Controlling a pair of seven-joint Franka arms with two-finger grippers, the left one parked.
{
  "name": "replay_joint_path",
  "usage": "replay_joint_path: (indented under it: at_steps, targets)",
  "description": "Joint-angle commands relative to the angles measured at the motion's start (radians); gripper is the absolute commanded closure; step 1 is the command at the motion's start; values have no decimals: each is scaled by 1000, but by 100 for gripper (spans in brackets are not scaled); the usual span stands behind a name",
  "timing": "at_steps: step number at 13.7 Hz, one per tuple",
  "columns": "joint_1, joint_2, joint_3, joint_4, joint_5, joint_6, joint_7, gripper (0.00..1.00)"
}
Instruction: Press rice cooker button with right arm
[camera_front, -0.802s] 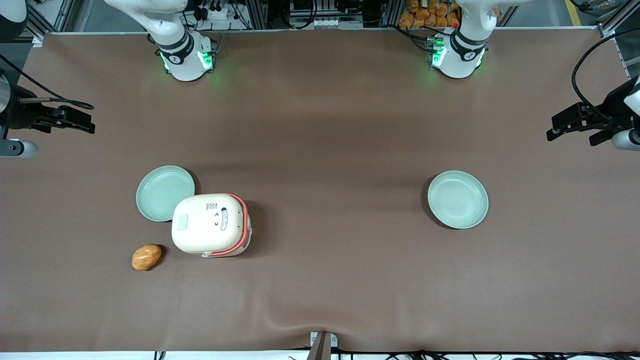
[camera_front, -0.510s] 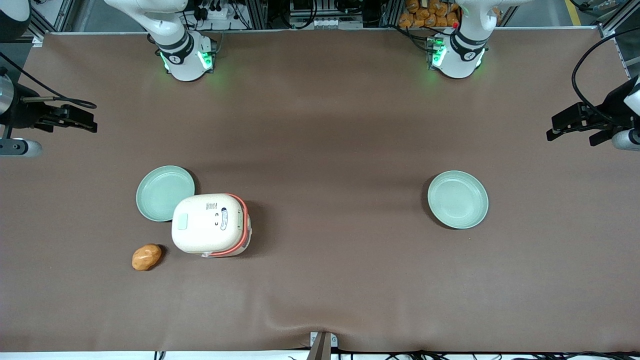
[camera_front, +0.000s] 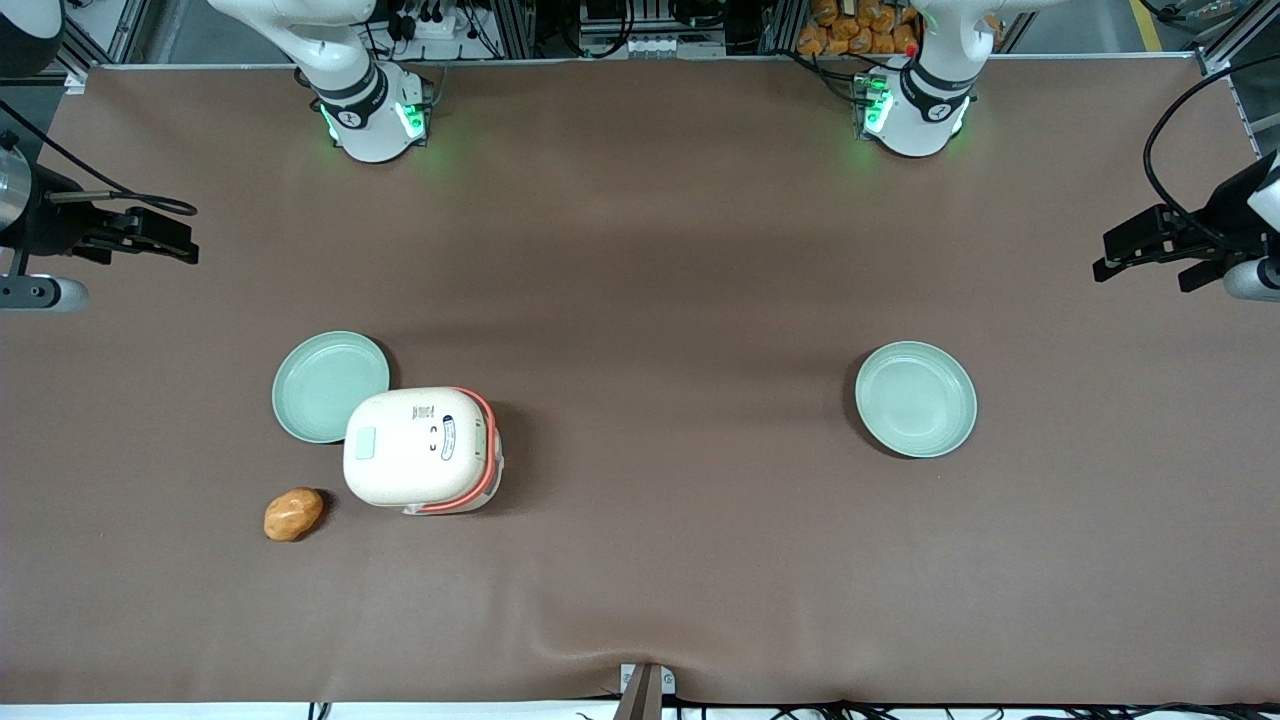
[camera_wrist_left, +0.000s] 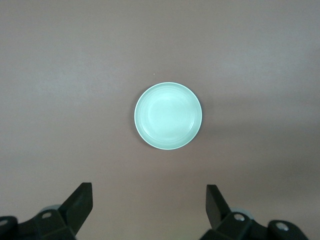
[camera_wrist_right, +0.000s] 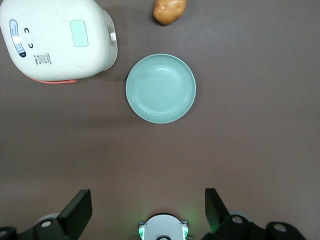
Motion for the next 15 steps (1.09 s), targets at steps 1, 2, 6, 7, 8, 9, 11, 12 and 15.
replay_joint_path:
  at_steps: [1,2,6,7,8,9,11,12,15]
  targets:
    - [2,-17,1,-1,2,-8,8,0]
    - [2,-17,1,-1,8,-2,8,0]
    - [13,-14,-1,-4,17,-6,20,0]
    - [16,-11,1,-4,16,0,20,0]
    - [16,-6,1,-4,17,9,21,0]
    - [18,-3,1,-4,19,24,20,0]
    - [30,12,6,-6,20,58,15,0]
    - [45,20,6,-10,20,83,15,0]
    - [85,68,7,-18,19,146,18,0]
